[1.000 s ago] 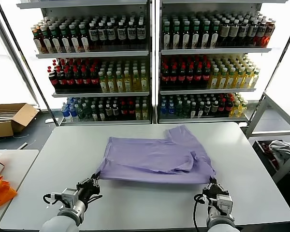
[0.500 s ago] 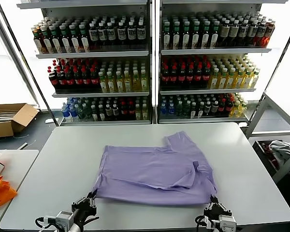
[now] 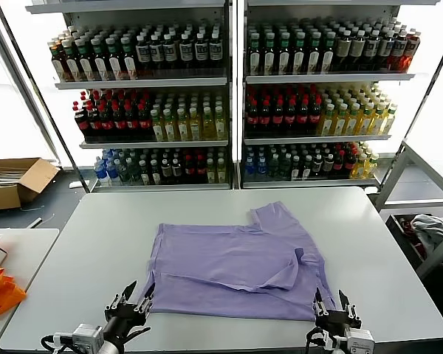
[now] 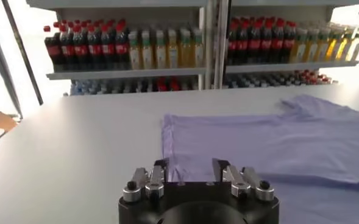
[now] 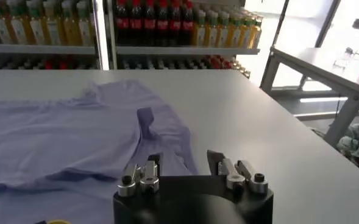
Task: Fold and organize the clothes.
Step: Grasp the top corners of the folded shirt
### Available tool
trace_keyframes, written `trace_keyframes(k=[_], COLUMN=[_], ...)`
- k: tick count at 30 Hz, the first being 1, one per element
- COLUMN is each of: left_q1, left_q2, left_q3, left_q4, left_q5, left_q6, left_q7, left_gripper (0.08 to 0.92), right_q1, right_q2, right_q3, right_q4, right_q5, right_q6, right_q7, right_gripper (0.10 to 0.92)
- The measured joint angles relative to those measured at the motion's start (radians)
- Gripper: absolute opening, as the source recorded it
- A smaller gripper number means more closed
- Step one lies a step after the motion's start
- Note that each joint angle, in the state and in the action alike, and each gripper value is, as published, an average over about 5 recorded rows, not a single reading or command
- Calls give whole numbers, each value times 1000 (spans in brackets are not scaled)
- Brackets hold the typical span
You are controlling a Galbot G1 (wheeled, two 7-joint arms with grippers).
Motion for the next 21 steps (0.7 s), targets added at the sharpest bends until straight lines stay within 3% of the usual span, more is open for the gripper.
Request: trace_keyframes(k=[5, 10, 21], left_q1=[-56, -130, -300], left_q2=[-10, 7, 124], left_q3=[-28, -41, -26], left_q4=[-13, -4, 104], left_q5=[-53, -87, -109], left_q6=[-1, -2, -17], left_q7=[15, 46, 144], left_gripper=[688, 806, 823], right_q1=[85, 190, 425], right_q2=[-6, -38, -165], right_q3=[24, 32, 20], right_q4=[-4, -40, -184], right_q5=[38, 72, 112], right_q6=[0, 0, 12], right_q7=[-13, -49, -202], right_gripper=[794, 822, 823])
